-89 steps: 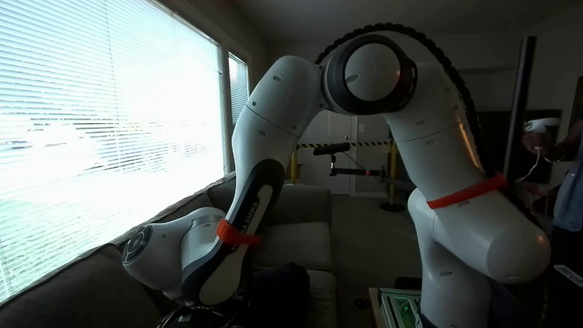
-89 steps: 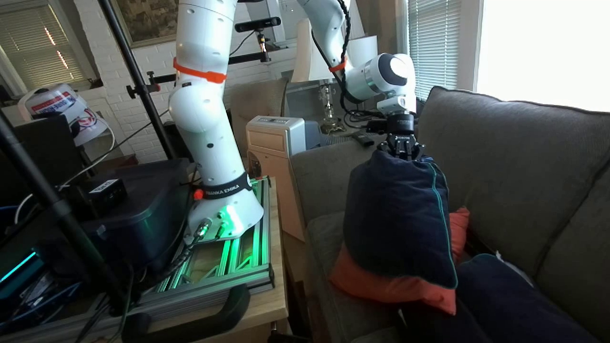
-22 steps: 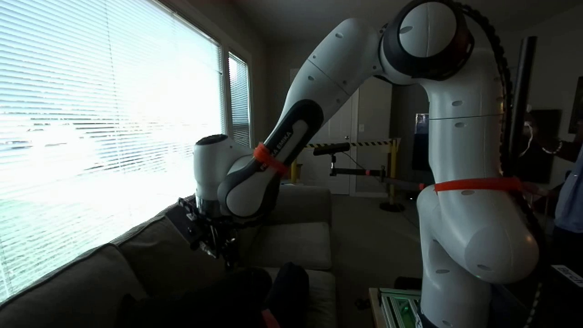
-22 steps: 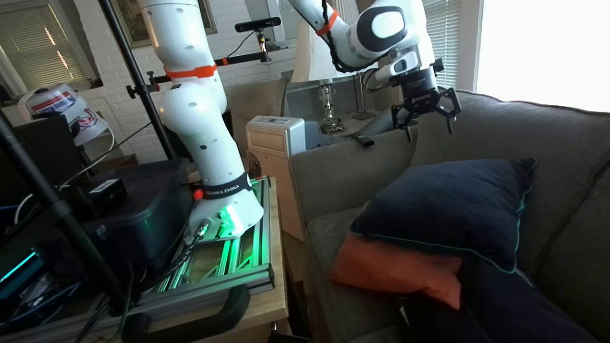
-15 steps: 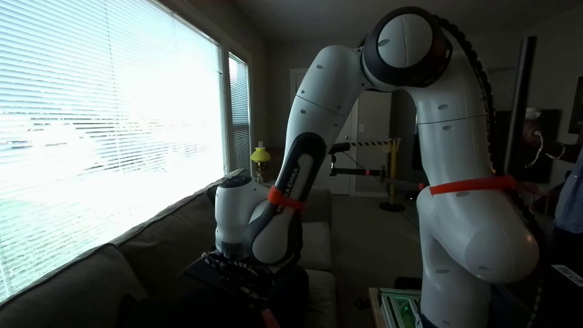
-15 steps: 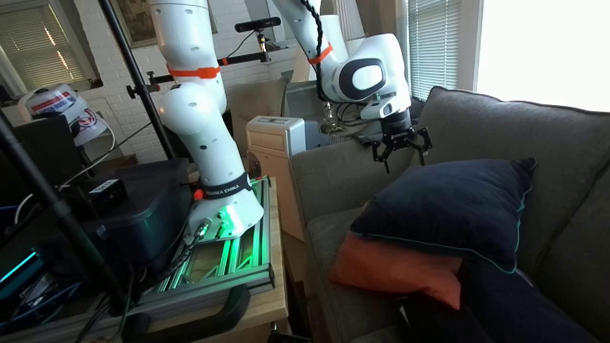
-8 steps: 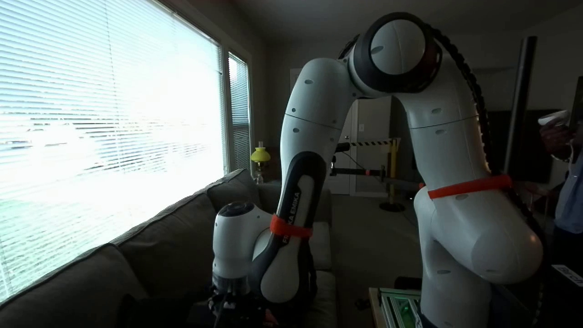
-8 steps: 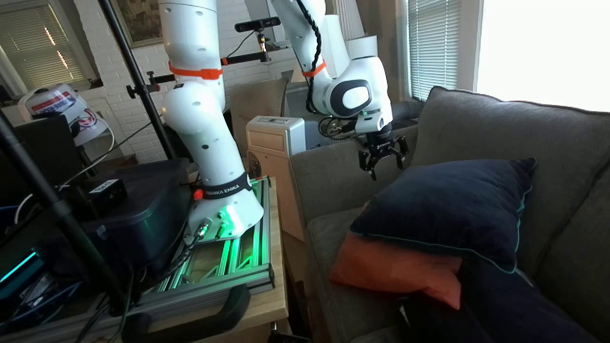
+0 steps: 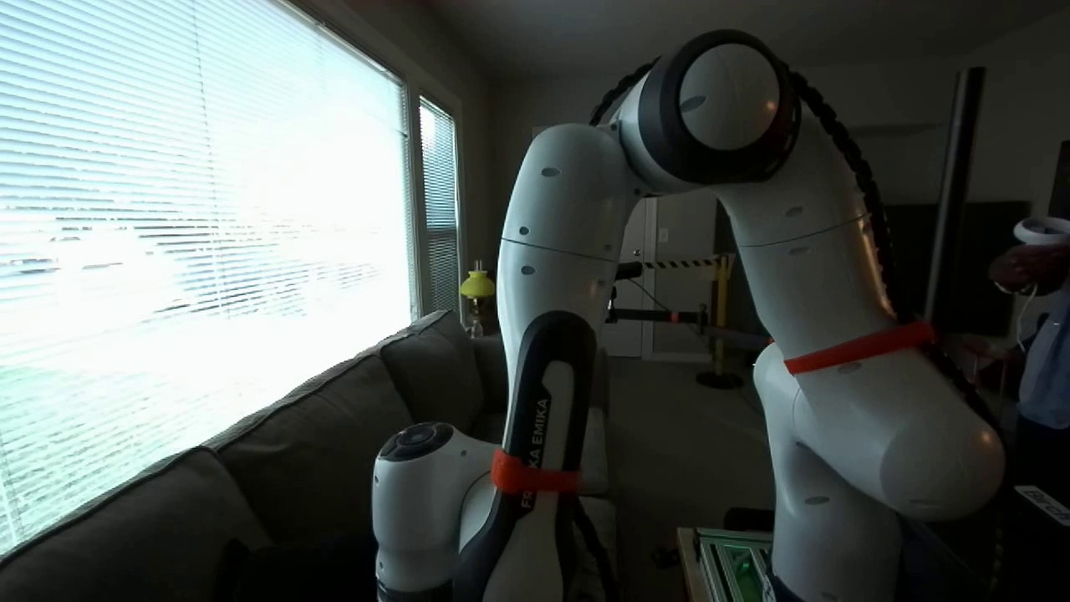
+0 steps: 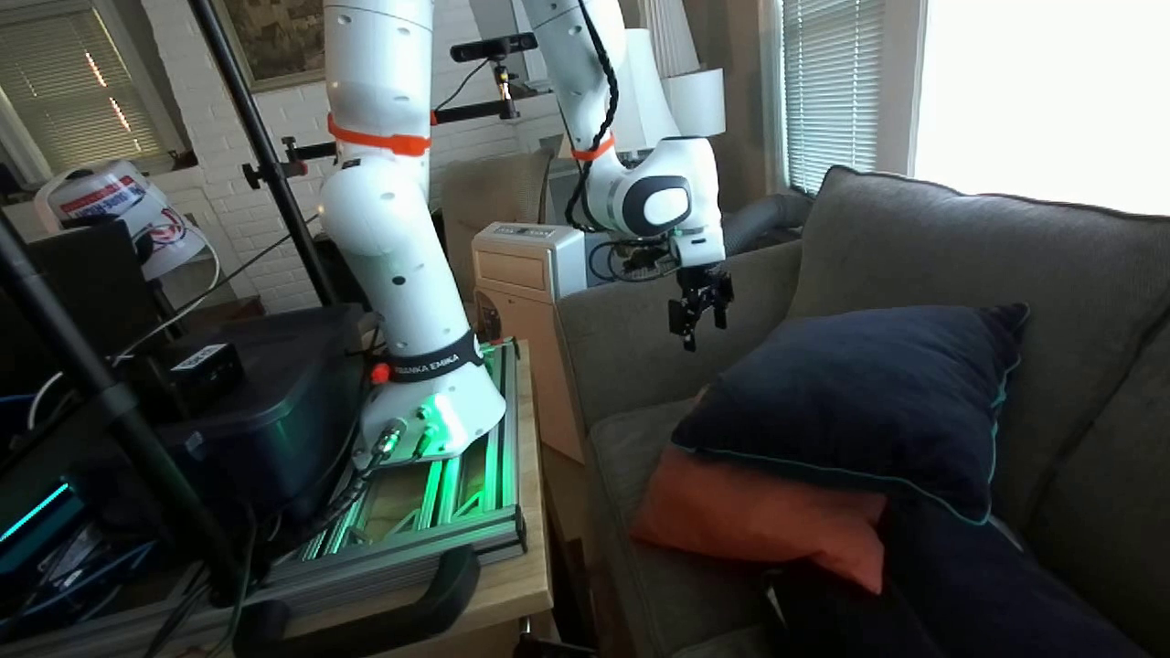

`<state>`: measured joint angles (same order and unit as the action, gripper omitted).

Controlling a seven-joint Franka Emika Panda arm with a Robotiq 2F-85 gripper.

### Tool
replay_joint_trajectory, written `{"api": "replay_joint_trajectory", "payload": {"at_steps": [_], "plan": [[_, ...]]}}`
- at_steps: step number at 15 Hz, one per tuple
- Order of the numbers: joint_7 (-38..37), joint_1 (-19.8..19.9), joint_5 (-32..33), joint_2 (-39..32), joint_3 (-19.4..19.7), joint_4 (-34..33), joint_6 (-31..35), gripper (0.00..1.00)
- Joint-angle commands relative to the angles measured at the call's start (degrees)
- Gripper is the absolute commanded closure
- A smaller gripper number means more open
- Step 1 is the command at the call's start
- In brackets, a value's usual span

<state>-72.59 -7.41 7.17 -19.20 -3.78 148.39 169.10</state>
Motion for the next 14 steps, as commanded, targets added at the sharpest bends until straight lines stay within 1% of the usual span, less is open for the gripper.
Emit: {"api": "replay_joint_trajectory", "payload": {"at_steps": [1, 4, 6, 7, 10, 13, 14], "plan": [[10.2, -3.2, -0.2, -1.9, 2.4, -0.8, -2.8, 0.00], [16.3, -6.8, 2.3, -2.7, 6.2, -0.7, -4.5, 0.00], [18.8, -10.3, 5.0, -3.4, 9.8, -0.4, -5.5, 0.00], [19.0, -12.6, 7.4, -3.7, 12.3, -0.3, -6.0, 0.00], [15.9, -21.0, 17.3, -5.4, 21.0, 0.1, -6.6, 0.00], [9.3, -30.8, 28.6, -8.8, 30.3, -0.4, -5.4, 0.00], [7.1, -33.4, 30.9, -9.7, 32.4, -0.6, -5.3, 0.00]]}}
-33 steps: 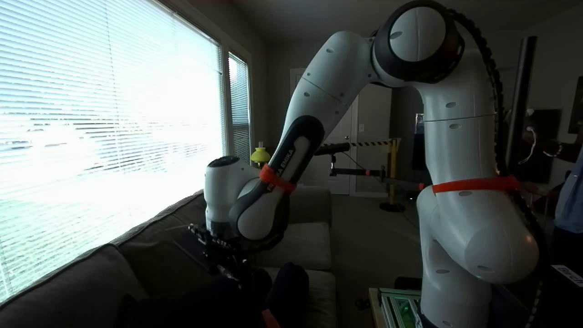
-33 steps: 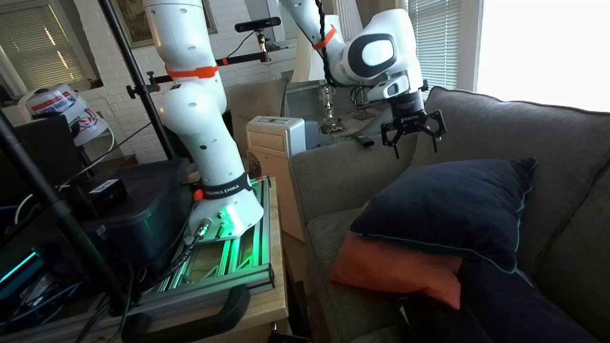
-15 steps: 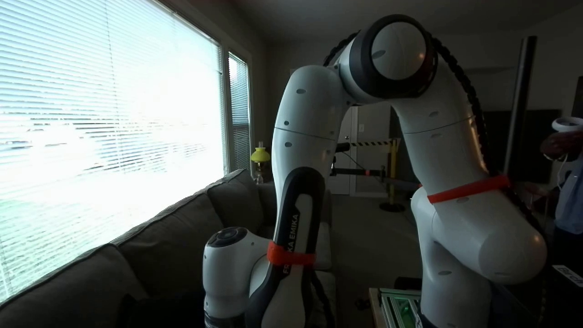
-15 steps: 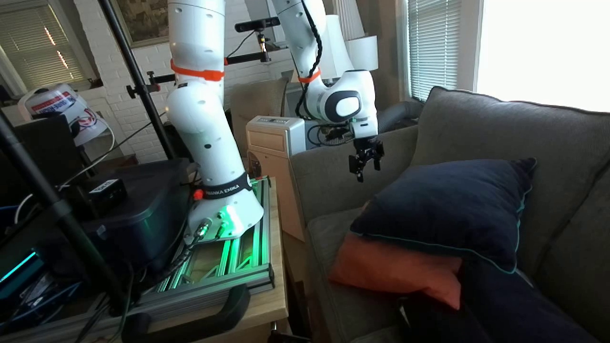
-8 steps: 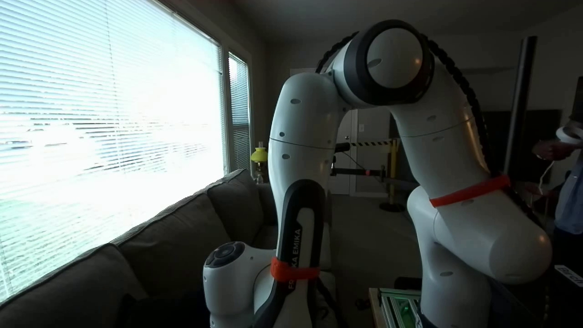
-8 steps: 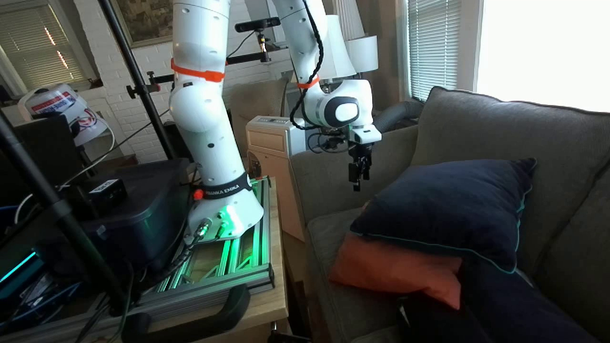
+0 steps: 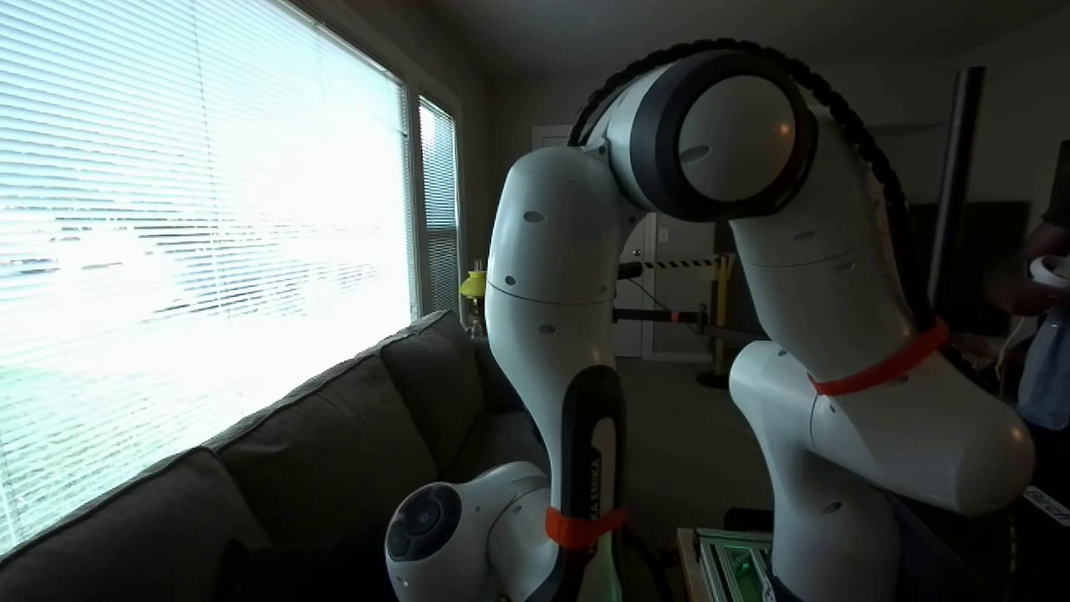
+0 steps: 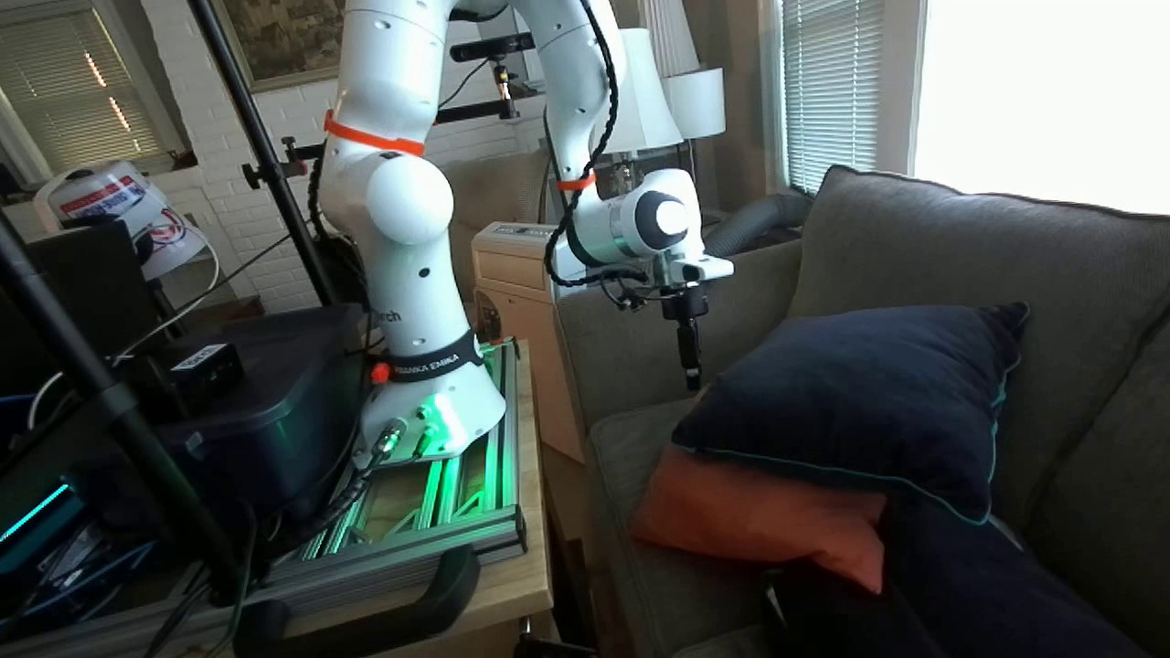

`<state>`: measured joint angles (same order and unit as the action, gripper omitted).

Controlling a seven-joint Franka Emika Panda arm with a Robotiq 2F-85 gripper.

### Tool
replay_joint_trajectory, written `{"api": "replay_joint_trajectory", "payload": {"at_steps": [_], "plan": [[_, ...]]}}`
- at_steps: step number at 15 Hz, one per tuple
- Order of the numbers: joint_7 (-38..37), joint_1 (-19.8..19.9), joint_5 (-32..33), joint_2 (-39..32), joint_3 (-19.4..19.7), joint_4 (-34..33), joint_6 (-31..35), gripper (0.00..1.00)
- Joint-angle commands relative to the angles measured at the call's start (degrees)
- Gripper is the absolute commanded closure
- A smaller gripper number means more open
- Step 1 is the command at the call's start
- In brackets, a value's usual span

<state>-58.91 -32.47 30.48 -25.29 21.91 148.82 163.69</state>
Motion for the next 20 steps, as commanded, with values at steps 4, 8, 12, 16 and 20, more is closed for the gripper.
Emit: {"api": "replay_joint_trajectory", "payload": {"at_steps": [4, 8, 12, 16, 20], "plan": [[-19.2, -18.7, 13.7, -7.6, 14.1, -0.1, 2.2, 0.00], [-27.0, -23.8, 12.8, -10.9, 15.3, 0.8, 3.0, 0.00], [-33.7, -28.1, 12.5, -14.8, 17.0, 0.9, 5.3, 0.00], [-35.9, -32.3, 10.1, -19.4, 18.5, 1.1, 8.1, 0.07], [-34.4, -35.9, 4.8, -23.8, 18.8, 1.5, 10.9, 0.38]]}}
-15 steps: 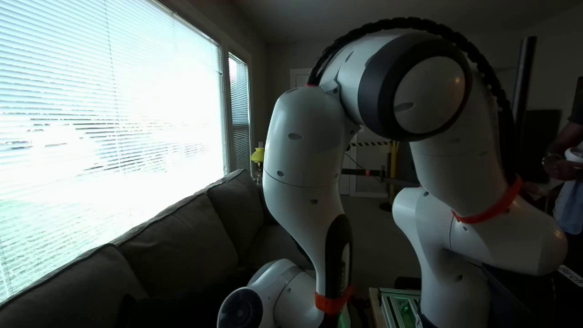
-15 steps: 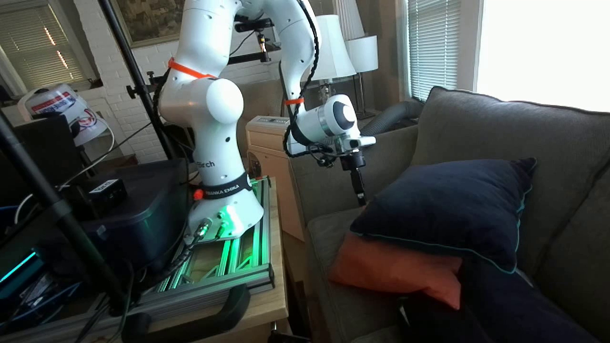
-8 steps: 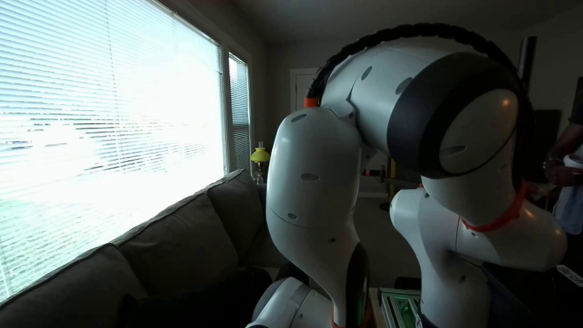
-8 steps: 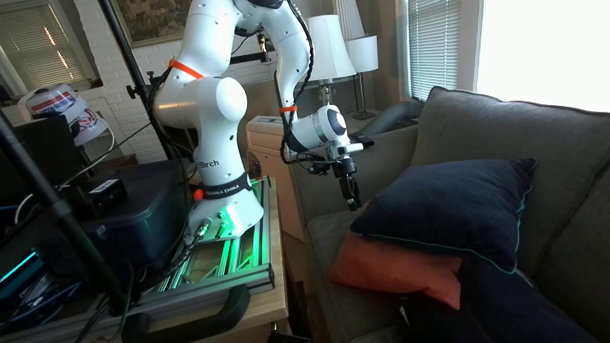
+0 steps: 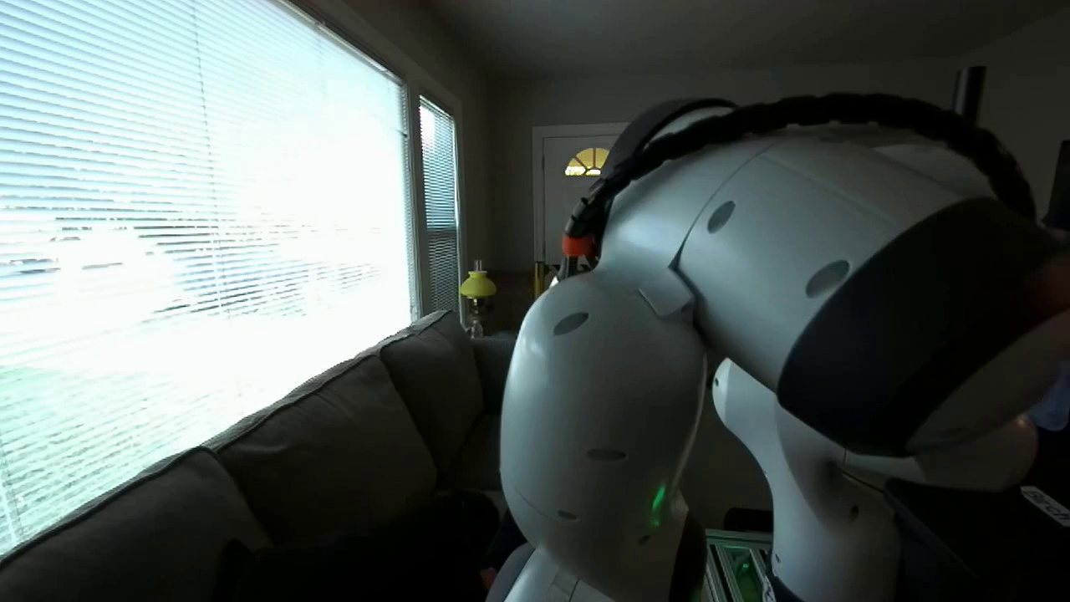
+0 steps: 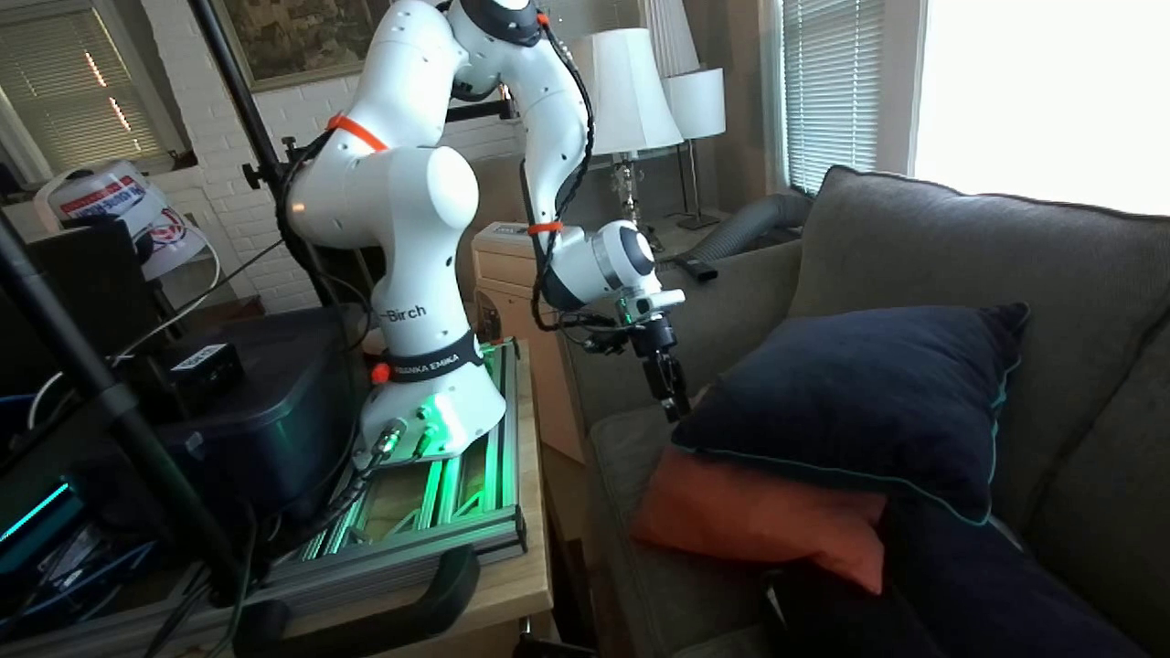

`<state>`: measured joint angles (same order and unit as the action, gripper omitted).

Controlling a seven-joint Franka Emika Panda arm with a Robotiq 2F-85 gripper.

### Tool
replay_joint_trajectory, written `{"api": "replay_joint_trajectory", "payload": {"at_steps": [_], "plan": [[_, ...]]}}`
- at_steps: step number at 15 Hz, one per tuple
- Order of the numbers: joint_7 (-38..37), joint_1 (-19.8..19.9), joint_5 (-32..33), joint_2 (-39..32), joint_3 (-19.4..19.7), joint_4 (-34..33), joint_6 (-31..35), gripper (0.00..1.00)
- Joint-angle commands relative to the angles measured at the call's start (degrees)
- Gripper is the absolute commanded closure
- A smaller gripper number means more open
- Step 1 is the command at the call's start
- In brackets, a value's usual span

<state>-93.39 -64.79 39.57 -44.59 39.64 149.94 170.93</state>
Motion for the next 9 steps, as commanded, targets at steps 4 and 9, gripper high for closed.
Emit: {"api": "replay_joint_trajectory", "payload": {"at_steps": [4, 9], "plan": [[3.8, -6.1, -16.0, -8.0, -0.2, 0.3, 4.8, 0.71], [9.8, -6.1, -30.3, -8.4, -2.6, -0.1, 2.5, 1.00]]}}
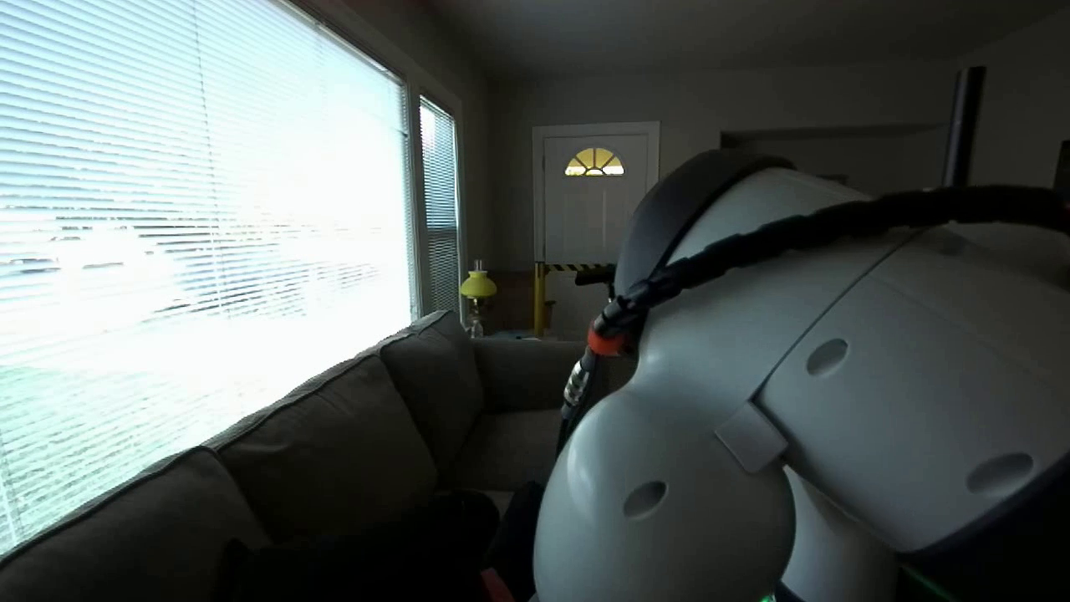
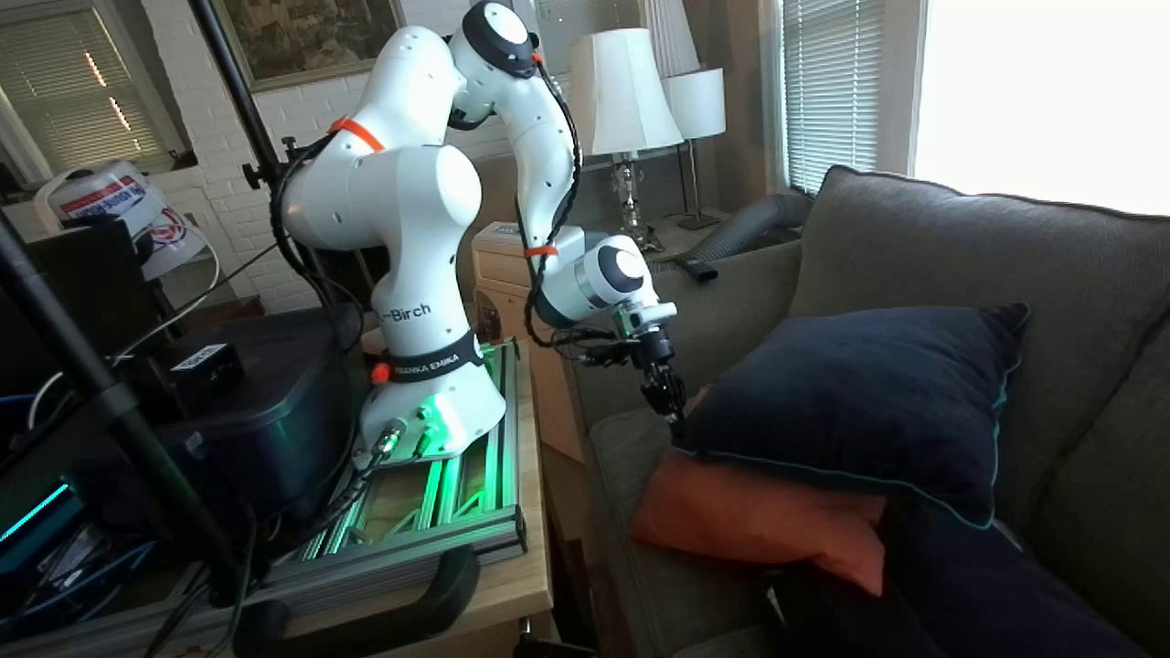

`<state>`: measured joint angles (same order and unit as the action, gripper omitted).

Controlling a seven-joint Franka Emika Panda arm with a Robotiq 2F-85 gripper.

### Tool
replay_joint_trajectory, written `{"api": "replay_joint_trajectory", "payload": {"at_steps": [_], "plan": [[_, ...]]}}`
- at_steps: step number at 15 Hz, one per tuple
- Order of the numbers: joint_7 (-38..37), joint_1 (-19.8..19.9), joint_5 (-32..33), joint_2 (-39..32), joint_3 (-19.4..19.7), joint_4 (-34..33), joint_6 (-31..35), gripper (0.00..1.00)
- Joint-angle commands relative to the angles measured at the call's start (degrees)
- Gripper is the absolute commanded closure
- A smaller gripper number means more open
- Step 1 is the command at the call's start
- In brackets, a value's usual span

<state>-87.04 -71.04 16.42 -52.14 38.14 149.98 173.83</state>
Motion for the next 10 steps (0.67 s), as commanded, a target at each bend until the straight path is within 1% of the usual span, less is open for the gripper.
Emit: {"api": "replay_joint_trajectory", "payload": {"at_steps": [1, 2, 5, 7, 8, 10], "plan": [[5.1, 1.8, -9.4, 0.5, -2.1, -0.2, -1.6, 1.00], [7.5, 5.1, -11.3, 3.4, -3.5, -0.3, -3.8, 1.00], [12.8, 10.5, -15.2, 8.7, -4.7, -1.1, -9.8, 0.99], [15.9, 14.1, -15.8, 13.1, -4.8, -2.0, -15.2, 0.99], [16.5, 15.2, -15.6, 15.2, -4.3, -2.7, -18.8, 0.99], [17.3, 18.8, -14.3, 19.8, -4.6, -4.3, -25.6, 0.99]]}}
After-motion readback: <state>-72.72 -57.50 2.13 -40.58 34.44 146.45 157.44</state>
